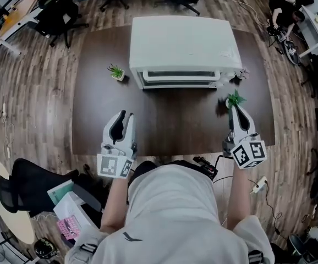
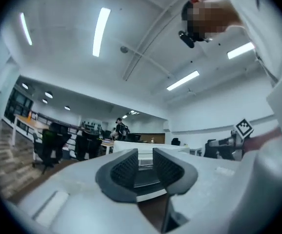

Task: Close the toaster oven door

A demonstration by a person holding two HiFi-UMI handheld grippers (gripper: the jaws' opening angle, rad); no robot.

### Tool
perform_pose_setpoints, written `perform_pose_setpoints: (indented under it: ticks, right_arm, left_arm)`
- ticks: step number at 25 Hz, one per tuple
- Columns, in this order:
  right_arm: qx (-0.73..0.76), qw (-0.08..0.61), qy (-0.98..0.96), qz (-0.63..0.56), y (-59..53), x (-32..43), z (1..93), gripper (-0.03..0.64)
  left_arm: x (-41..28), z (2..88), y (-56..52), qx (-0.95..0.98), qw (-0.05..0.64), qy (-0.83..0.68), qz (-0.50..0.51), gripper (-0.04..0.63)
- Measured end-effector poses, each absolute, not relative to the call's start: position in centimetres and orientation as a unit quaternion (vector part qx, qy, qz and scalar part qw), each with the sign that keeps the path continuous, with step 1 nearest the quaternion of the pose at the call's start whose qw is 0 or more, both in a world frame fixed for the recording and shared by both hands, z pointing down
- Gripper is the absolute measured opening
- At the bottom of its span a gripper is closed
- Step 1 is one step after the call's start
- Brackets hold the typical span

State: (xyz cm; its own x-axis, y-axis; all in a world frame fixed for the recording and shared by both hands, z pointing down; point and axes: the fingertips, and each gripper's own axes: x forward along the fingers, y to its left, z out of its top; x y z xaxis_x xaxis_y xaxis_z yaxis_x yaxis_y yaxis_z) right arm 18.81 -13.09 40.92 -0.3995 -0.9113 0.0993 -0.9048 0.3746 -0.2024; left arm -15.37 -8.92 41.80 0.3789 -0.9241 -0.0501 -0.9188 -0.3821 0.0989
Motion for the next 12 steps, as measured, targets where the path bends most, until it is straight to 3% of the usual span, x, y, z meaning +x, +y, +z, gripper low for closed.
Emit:
perform_pose_setpoints:
  ticks: [5, 12]
  right_arm:
    - [-0.590, 0.029, 0.804, -0.061, -8.8, 17.5, 42.8, 0.000]
    - [-0.554, -0.026, 0.832, -0.021, -8.2, 12.7, 44.8, -0.002]
  left_arm:
    - [-16.1, 44.7, -4.9, 0.800, 0.017, -0.599, -0.034, 0.004]
    - [-16.0, 45.3, -4.4, 0.797, 0.017, -0.603, -0.024, 0.002]
